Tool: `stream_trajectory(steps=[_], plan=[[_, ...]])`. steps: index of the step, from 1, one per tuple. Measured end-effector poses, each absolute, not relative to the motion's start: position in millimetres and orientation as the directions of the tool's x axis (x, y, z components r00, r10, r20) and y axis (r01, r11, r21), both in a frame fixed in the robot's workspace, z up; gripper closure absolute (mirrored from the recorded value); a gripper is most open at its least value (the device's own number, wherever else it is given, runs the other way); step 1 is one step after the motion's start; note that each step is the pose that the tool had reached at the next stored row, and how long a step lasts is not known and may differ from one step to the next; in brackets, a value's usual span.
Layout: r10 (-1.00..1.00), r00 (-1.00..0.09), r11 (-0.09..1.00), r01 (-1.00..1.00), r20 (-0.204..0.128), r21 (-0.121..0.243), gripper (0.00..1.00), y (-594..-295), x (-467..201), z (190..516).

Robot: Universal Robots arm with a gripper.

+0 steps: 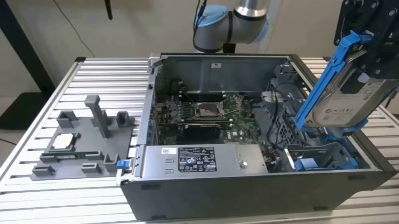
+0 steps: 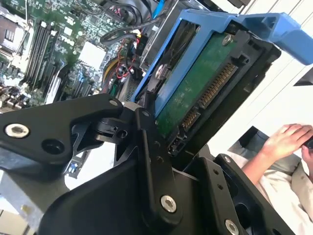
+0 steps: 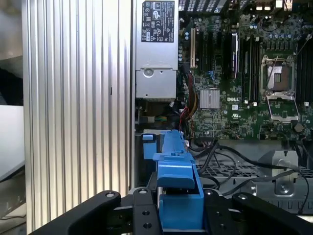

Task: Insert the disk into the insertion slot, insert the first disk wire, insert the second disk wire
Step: 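Insert the disk into the insertion slot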

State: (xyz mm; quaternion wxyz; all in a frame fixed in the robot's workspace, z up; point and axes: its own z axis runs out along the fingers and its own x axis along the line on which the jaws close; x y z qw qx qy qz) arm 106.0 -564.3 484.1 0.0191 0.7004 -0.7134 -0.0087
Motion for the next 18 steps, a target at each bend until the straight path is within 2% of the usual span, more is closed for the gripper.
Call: stream_trajectory(steps=[18], plan=[[-1.000,-0.018,0.019,-0.999,0.021,0.039,1.00,-564,107,470]])
